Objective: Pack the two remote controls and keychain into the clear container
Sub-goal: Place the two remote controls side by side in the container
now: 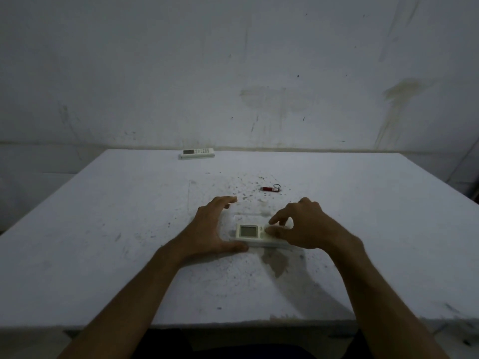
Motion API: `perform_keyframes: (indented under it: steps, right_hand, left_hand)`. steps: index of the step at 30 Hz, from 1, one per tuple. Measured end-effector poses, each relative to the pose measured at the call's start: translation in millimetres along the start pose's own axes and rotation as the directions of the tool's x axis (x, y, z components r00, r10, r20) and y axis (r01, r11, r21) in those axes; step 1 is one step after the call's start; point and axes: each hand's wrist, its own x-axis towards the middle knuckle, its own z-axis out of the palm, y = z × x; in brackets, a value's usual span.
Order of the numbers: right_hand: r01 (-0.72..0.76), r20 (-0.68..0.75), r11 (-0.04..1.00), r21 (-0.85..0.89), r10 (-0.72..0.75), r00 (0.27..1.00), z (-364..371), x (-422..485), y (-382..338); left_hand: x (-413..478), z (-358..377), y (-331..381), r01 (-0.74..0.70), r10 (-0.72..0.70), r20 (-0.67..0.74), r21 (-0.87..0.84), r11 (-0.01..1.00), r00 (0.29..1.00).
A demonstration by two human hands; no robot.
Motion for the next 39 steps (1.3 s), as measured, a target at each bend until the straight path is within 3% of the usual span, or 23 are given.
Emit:
perform_keyframes:
  steps: [3,7,17,21,24,26,28,31,34,39]
  right_hand:
    - [0.102,-0.053,0.99,0.098,-0.097,0.994,0.5,4.9,-17.2]
    - [0.188,0.058,0.96,0.207,-0.204,0.977,1.9,18.4,-33.4]
    - [0.165,0.048,0.95,0.265,-0.184,0.982,1.1,15.5,-8.2]
    - [0.143,-0.035,0.945,0.294,-0.139,0.99,-2.9,25.1,-6.1]
    - [0.171,-0.105,0.932,0.32,-0.144,0.984,-13.0,44.8,-8.8]
    - [0.187,-0.088,0.937,0.296,-0.168,0.982,-14.8,70.6,-9.9]
    - [0.156,0.002,0.96,0.234,-0.16,0.987,-11.6,103.1,-11.4]
    - [0.147,0.092,0.988,0.047,-0.151,0.984,-1.4,153.0,-16.1]
    - [0.063,0.154,0.987,-0.146,-0.041,0.987,11.0,194.5,-21.4]
    - [0.004,0.345,0.987,-0.163,0.053,0.937,31.8,230.0,-23.6]
  left_hand:
    - [0.7,1.7,-2.4,0.01,-0.01,0.0,0.003,1.0,1.0]
    - [1.8,3.8,-5.8,0.013,-0.013,-0.017,-0.001,1.0,1.0]
    - [0.2,1.2,-2.1,0.03,-0.03,0.001,0.02,0.999,1.0]
    - [-0.2,-9.2,-6.9,0.001,-0.002,0.036,0.051,0.999,0.999]
    - [10.2,-22.0,-12.5,0.018,-0.019,-0.053,-0.025,1.0,0.998]
    - [28.8,-31.7,-20.0,0.073,-0.083,-0.153,-0.07,0.995,0.985]
    - [53.7,-42.4,-34.5,0.114,-0.113,-0.222,-0.01,0.993,0.969]
    - [93.3,-59.8,-64.6,0.167,-0.148,-0.231,0.065,0.984,0.962]
    - [129.1,-74.6,-90.6,0.244,-0.208,-0.266,0.112,0.963,0.941]
    - [181.5,-89.9,-131.3,0.317,-0.237,-0.302,0.254,0.914,0.923]
